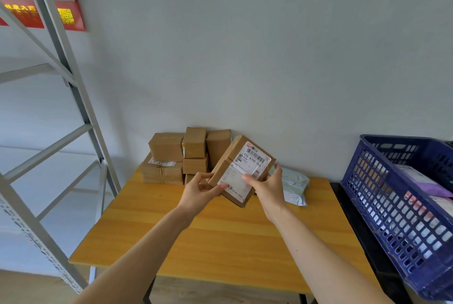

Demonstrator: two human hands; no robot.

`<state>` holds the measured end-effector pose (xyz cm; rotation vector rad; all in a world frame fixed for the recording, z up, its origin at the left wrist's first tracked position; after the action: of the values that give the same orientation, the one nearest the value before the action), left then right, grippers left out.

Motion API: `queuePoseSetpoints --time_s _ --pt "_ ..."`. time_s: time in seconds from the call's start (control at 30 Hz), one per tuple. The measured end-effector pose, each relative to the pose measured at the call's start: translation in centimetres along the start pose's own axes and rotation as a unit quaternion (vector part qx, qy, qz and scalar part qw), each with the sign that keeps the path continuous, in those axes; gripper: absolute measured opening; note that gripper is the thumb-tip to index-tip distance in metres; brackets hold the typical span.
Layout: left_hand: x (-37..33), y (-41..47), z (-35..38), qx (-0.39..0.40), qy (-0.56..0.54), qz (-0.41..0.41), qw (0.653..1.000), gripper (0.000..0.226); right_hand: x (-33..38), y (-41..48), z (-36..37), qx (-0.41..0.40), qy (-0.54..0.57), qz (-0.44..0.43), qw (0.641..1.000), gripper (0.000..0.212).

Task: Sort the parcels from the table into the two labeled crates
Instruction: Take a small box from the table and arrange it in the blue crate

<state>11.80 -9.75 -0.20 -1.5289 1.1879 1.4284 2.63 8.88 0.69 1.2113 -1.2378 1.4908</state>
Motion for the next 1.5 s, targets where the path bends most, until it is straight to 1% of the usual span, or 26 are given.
queuePoseSetpoints --time_s 0.07,0.1,0.2,0.33,0.43,0.53,0.6,0.63,0.7,0.77,0.93,1.07,1.3,1.5 --pt "-0.4 0.1 0.0 -0.006 -0.006 0.007 1.0 0.049 0.0 -0.2 0.6 0.005 0.007 -0.005 1.0 0.049" --pt "-0.6 0.1 0.0 -0.01 -0.007 0.012 1.0 0.048 0.1 -0.3 0.9 0.012 0.019 -0.008 1.0 0.046" --pt "-1.0 0.2 -0.2 -0.021 0.0 0.024 0.999 0.045 0.3 -0.5 1.4 0.025 0.05 -0.01 0.998 0.045" --pt "-1.3 0.2 -0.9 -0.04 0.059 0.031 0.997 0.039 0.2 -0.8 1.7 0.041 0.045 -0.005 0.998 0.043" --pt "-1.5 0.1 -1.2 -0.044 0.053 0.042 0.997 0.037 0.3 -1.2 1.8 0.064 0.027 -0.006 0.998 0.048" --pt "-2.3 -0.2 -1.0 -0.028 -0.003 0.052 0.998 0.034 0.3 -1.8 2.0 0.105 0.029 -0.008 0.994 0.063" --pt "-2.9 -0.3 -0.9 -0.011 -0.03 0.067 0.997 0.037 0.2 -2.2 2.0 0.122 0.033 -0.004 0.992 0.071" --pt "-2.9 -0.4 -0.8 -0.002 -0.041 0.068 0.997 0.038 0.2 -2.4 2.0 0.127 0.032 -0.003 0.991 0.072" --pt "-2.9 -0.5 -1.0 0.007 -0.053 0.06 0.997 0.033 0.2 -2.7 1.8 0.132 0.029 -0.003 0.991 0.072" --pt "-2.9 -0.6 -1.5 0.008 -0.06 0.049 0.997 0.028 0.2 -3.1 1.5 0.13 0.023 -0.005 0.991 0.071" --pt "-2.6 -0.6 -1.9 0.033 -0.064 0.035 0.997 0.028 0.4 -4.1 1.5 0.125 0.005 -0.014 0.992 0.068" --pt "-2.6 -0.4 -1.3 0.058 -0.068 0.037 0.995 0.026 0.5 -5.1 0.9 0.1 0.002 -0.016 0.995 0.066" --pt "-1.9 -0.6 2.4 0.128 -0.071 0.038 0.988 0.031 -0.1 -7.1 -1.9 0.049 0.005 -0.011 0.999 0.066" --pt "-1.8 -1.3 7.8 0.177 -0.074 0.037 0.981 0.029 -1.0 -9.6 -6.6 -0.006 0.002 0.004 1.0 0.066"
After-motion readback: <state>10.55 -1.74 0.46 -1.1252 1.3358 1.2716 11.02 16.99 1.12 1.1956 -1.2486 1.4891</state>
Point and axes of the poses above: each hand's wrist, its own y-axis towards the middle knuckle, its own z-axis out of the palm, x = y × z, the point moved 9 cm from there along y, towards the middle knuckle, and after that the axes turned 10 degrees about z, right-handed, at the moved point
